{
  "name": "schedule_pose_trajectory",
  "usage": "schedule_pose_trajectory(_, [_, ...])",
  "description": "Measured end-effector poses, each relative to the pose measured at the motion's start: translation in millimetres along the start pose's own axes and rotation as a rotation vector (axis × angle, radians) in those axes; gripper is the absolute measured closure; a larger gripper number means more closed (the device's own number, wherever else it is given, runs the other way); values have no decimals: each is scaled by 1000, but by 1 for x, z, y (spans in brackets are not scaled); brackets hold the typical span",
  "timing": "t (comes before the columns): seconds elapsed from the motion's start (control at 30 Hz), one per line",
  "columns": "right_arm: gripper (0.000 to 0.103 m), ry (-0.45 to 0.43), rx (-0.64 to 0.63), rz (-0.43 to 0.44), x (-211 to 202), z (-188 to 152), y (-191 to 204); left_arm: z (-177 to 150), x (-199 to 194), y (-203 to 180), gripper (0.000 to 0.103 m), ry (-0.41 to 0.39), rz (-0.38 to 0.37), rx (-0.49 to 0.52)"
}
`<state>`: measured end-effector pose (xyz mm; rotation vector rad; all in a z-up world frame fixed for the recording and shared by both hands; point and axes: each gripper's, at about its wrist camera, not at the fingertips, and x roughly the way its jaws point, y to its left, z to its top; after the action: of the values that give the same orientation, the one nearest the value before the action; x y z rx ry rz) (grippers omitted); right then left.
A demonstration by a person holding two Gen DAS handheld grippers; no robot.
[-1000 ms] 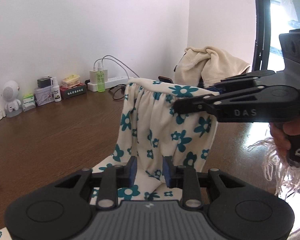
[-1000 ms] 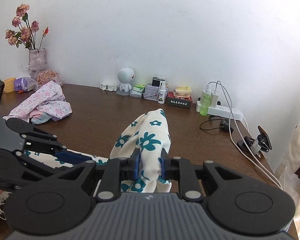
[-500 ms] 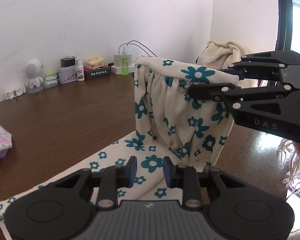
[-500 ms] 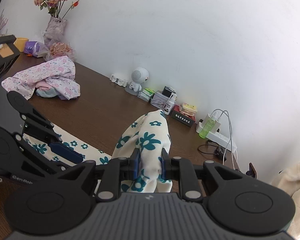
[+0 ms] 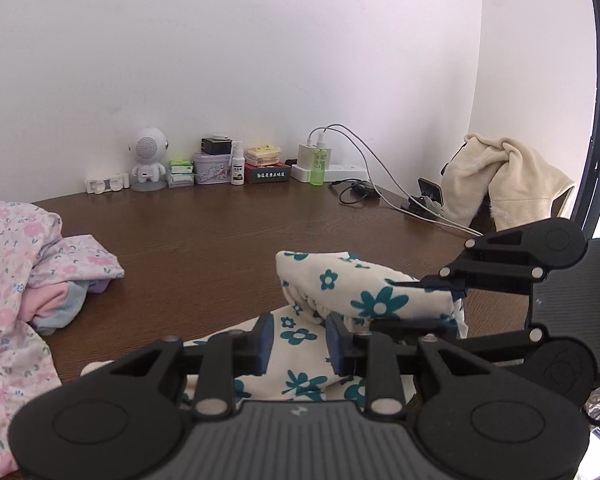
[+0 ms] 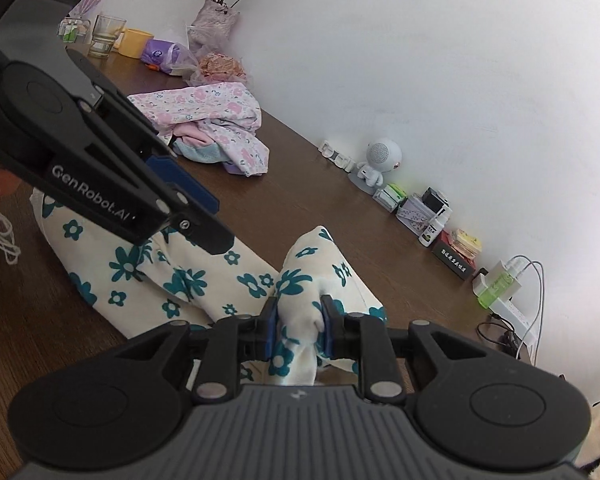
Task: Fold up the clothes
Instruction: 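Fold the lifted end over onto the bundle with the right gripper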
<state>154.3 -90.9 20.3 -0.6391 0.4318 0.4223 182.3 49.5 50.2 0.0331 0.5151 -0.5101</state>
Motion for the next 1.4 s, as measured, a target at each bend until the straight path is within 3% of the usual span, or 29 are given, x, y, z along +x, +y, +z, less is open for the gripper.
schedule_pose_trajectory(0.2, [79, 10, -26, 36, 8, -4, 22, 2, 9, -2, 78, 17, -45, 5])
schedule_pose_trajectory(0.33, [66, -10, 13, 76, 4, -8, 22, 13, 22, 2, 78, 25, -115, -12])
schedule_pose_trajectory(0.57, [55, -84, 337, 246, -20, -20, -21, 30, 44, -14, 80, 62, -152, 72])
schedule_pose_trajectory(0.7, [52, -103, 470, 288, -41, -38, -50, 26, 49, -20, 80, 75, -149, 97])
schedule_pose_trajectory(0.83, [52, -76, 307, 243, -50, -51, -45, 22, 53, -21, 80, 96, -138, 120])
schedule_pose_trajectory(0.93, [42, -53, 152, 214, -50, -56, -36, 21, 52, -19, 80, 106, -134, 114])
schedule_pose_trajectory(1.07, [37, -16, -68, 211, -33, -54, -25, 20, 51, -20, 80, 112, -122, 115])
schedule_pose_trajectory(1.13, [37, 0, -115, 242, -22, -54, -28, 19, 51, -21, 80, 114, -117, 120])
schedule_pose_trajectory(1.23, [55, 11, -61, 289, -11, -50, -43, 18, 51, -22, 80, 118, -108, 127])
schedule_pose_trajectory(1.4, [73, 19, -39, 321, -2, -50, -59, 13, 53, -21, 79, 127, -110, 131])
